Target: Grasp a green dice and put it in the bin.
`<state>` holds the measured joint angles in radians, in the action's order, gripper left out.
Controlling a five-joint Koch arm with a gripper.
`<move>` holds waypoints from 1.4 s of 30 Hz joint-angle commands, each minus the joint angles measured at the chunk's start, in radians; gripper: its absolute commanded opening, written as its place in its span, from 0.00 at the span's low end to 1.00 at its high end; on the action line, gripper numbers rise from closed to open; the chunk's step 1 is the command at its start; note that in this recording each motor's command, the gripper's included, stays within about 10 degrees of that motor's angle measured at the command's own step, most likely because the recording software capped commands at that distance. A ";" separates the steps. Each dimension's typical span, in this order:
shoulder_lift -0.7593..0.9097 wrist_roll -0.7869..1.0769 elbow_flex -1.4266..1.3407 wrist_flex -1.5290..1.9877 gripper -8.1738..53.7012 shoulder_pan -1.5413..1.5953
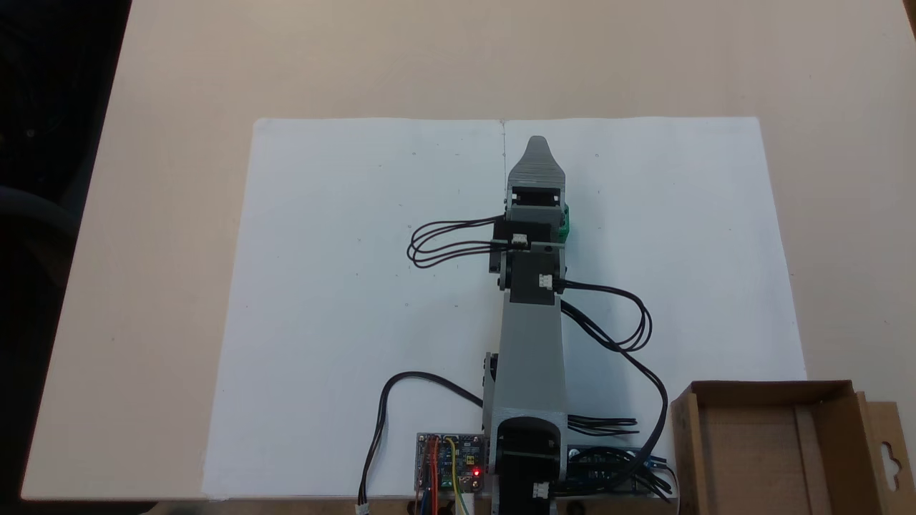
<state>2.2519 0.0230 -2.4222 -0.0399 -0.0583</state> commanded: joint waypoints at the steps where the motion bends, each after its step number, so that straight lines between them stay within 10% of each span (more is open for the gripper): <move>1: 0.109 0.052 0.117 0.162 0.83 -0.012; 13: -0.235 0.112 0.362 0.784 0.83 -0.015; 42: -0.615 0.210 0.604 0.787 0.83 -0.087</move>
<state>1.6276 0.1733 -1.8669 0.7578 -0.1396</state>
